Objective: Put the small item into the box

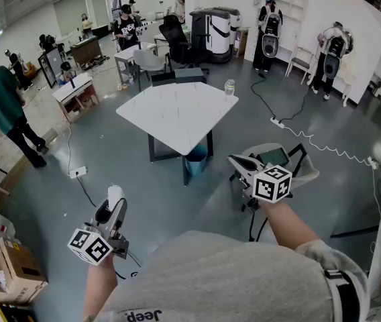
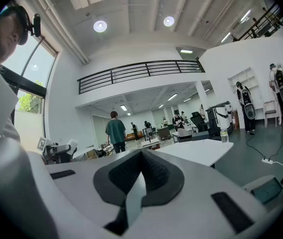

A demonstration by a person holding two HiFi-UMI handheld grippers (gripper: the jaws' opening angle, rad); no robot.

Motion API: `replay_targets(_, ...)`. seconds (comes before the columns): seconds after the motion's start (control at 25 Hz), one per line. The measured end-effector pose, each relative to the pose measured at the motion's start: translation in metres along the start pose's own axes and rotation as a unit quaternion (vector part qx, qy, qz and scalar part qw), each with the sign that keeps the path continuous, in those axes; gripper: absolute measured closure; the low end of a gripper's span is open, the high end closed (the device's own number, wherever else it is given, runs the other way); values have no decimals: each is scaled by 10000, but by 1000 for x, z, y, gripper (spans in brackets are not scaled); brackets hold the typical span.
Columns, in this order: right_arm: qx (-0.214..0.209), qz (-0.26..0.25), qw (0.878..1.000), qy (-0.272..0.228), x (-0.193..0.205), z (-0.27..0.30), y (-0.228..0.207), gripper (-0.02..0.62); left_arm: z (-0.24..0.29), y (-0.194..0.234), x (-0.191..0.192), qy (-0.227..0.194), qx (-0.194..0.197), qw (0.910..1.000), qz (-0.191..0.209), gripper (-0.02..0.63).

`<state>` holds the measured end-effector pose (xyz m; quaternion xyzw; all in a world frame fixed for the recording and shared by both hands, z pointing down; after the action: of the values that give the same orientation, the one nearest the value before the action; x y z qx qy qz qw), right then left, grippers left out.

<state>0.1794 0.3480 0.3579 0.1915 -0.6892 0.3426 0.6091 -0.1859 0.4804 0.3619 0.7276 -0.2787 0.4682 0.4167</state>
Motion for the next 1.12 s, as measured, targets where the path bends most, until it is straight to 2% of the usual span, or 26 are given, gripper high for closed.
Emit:
replay_targets(0.52, -43, -30, 10000, -30, -6, 4, -13, 592, 20, -3, 1, 35, 33, 10000, 23, 420)
replay_targets(0.72, 0, -62, 9999, -78, -14, -4, -29, 592, 35, -15, 5, 43, 33, 10000, 53, 420)
replay_targets(1.12, -227, -130, 9996, -92, -29, -39, -66, 592, 74, -63, 28, 72, 52, 9999, 81, 420)
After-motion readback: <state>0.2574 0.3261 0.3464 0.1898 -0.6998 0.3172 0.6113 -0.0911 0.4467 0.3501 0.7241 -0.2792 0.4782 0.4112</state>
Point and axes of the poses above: the fingertips, and each gripper's own axes: z forward along the fingers, y to its left, x out of its underside, the point moved 3 cm from there along -z, backward along the fingers, and after that the axes turned 9 degrees about -y, right-handed, at the moved point
